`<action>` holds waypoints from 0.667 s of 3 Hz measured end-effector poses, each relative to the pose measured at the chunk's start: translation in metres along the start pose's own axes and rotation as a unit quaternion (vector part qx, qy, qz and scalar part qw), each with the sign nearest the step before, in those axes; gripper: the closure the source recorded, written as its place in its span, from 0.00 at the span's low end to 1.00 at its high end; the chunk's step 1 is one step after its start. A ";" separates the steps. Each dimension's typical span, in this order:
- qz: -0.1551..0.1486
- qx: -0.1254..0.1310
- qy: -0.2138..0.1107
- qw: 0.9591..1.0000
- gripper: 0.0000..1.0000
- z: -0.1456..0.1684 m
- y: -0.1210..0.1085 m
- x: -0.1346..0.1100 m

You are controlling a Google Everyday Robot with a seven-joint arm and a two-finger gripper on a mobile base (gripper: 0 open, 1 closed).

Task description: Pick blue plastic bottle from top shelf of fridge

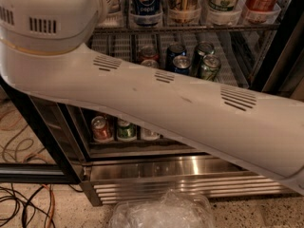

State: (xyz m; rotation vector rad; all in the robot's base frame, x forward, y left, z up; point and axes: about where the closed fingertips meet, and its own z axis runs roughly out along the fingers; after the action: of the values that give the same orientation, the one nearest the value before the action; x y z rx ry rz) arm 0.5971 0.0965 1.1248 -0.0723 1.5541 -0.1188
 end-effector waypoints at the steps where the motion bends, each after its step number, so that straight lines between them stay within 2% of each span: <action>1: 0.006 -0.019 0.025 0.999 1.00 -0.034 0.006 0.009; 2: 0.018 -0.029 0.056 0.998 1.00 -0.063 0.007 0.026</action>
Offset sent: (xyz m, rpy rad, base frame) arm -0.0917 -0.0048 -0.0622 0.1144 0.2150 0.0483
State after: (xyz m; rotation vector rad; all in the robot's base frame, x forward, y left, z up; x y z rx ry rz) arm 0.5346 0.1018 1.0968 -0.0842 1.6709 -0.0488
